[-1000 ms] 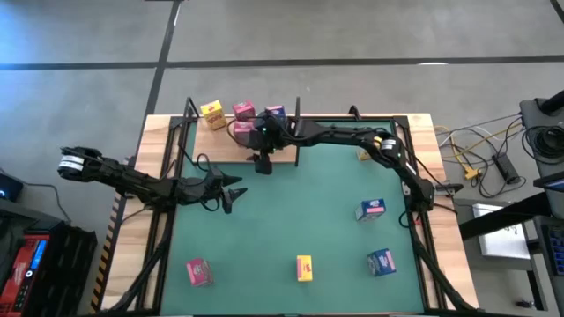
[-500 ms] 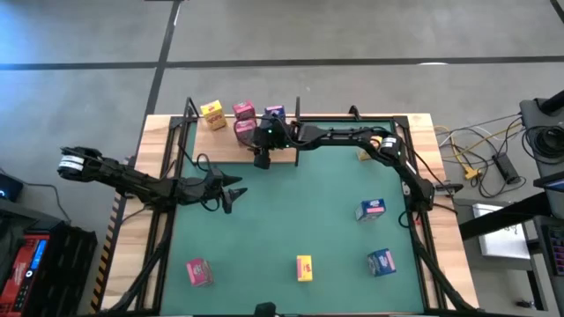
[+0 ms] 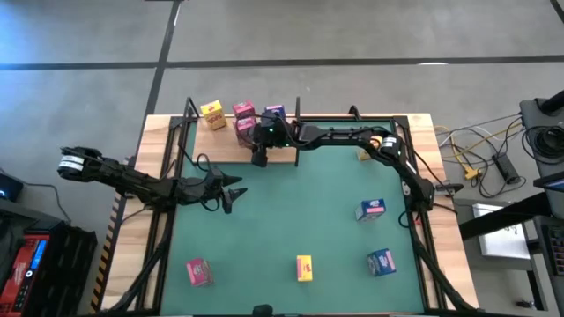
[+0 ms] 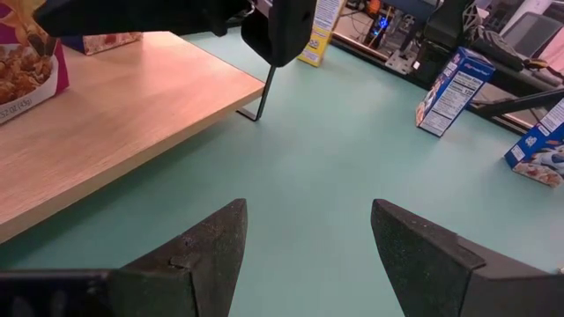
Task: Stack cereal on shelf
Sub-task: Put the top pink cereal box on the shelf aligned with the other pink cereal box
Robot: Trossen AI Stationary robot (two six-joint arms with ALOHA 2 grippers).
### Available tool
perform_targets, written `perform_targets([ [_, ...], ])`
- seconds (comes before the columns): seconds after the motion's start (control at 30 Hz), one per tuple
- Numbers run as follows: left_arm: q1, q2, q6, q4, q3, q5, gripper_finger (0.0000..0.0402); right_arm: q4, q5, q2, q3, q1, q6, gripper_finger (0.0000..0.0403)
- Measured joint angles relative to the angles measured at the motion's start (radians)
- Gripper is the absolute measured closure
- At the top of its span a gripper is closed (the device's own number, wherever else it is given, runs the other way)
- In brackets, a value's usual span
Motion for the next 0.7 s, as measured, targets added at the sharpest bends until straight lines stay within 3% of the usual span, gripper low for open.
perform_targets([
  [0.7,0.000,0.000,0.000,0.000,0.000,0.000,0.0174,0.078,-0.016,0.034,-0.021,0.015,0.043,0.0200],
])
